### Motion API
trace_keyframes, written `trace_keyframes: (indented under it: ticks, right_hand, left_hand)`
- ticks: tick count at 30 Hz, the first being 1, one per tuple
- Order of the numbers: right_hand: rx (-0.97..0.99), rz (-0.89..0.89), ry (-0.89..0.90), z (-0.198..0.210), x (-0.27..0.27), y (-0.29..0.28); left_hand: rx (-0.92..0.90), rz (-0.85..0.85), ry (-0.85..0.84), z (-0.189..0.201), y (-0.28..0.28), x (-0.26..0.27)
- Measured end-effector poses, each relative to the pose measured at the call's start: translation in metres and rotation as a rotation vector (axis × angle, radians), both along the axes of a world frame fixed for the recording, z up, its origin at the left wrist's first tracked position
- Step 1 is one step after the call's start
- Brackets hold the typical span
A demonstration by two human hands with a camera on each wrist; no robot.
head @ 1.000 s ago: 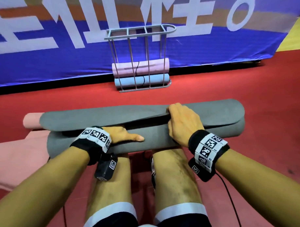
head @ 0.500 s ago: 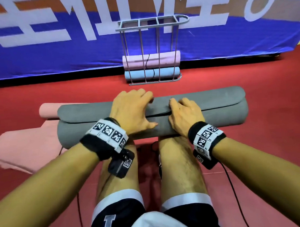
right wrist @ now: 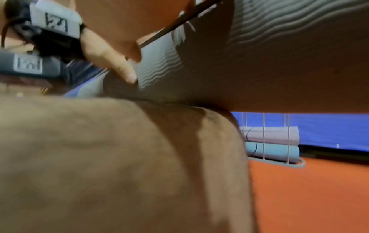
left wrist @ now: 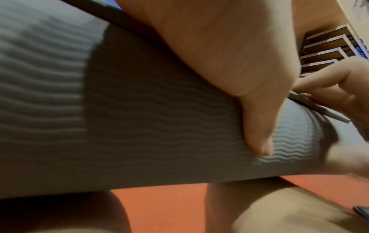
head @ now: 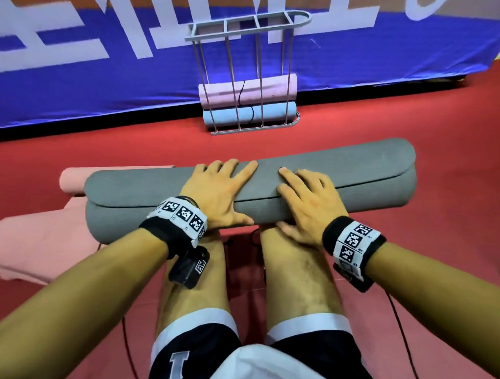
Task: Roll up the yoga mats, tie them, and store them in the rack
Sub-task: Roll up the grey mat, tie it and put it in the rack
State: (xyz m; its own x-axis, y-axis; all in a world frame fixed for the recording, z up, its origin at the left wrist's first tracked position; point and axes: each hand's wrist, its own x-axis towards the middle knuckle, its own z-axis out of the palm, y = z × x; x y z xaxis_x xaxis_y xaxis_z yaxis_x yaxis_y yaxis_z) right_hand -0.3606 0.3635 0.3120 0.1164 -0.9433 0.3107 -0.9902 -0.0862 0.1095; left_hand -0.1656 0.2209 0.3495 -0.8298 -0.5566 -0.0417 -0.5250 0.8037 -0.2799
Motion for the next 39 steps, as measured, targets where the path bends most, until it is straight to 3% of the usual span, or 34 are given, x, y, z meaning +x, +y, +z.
trace_keyframes:
  ticks: [3, 7, 9, 10, 14, 18, 21, 24, 27, 30, 32, 36, 39]
  right_hand:
    - [-0.002, 0.011, 0.013, 0.016, -0.009, -0.009]
    - [-0.253, 0.19, 0.006, 0.014, -0.01, -0.006]
    - [-0.293, 0.233, -0.103, 0.012, -0.009, -0.003]
    - [-0.248, 0.189, -0.199, 0.014, -0.007, -0.003]
    - [0.139, -0.317, -0.53, 0.023, -0.019, -0.022]
    - [0.076, -0.447, -1.078, 0.04, -0.021, -0.052]
    - [-0.074, -0.46, -1.634, 0.063, -0.01, -0.069]
    - [-0.027, -0.484, -1.963, 0.077, -0.001, -0.08]
    - [0.05, -0.325, -2.264, 0.096, 0.005, -0.09]
    - [-0.035, -0.231, -2.594, 0.126, 0.003, -0.091]
    - [-0.071, -0.221, -2.535, 0.127, 0.002, -0.092]
    - [-0.126, -0.257, -2.18, 0.087, 0.013, -0.094]
    - [-0.201, -0.236, -1.965, 0.05, 0.028, -0.094]
  left_hand:
    - [0.011, 0.006, -0.002, 0.005, -0.001, -0.001]
    - [0.069, 0.023, 0.035, 0.018, -0.015, -0.002]
    - [0.104, 0.042, 0.071, 0.029, -0.021, -0.003]
    - [0.115, 0.056, 0.079, 0.034, -0.024, -0.004]
    - [0.069, 0.109, 0.141, 0.06, -0.037, -0.014]
    - [0.073, 0.156, 0.26, 0.093, -0.052, -0.021]
    - [0.091, 0.198, 0.355, 0.114, -0.059, -0.024]
    - [0.14, 0.235, 0.47, 0.128, -0.062, -0.025]
    - [0.215, 0.235, 0.599, 0.13, -0.062, -0.026]
    - [0.333, 0.232, 0.739, 0.119, -0.063, -0.024]
    - [0.453, 0.246, 0.8, 0.109, -0.067, -0.024]
    - [0.629, 0.273, 0.584, 0.084, -0.069, -0.027]
    - [0.787, 0.317, 0.726, 0.051, -0.06, -0.017]
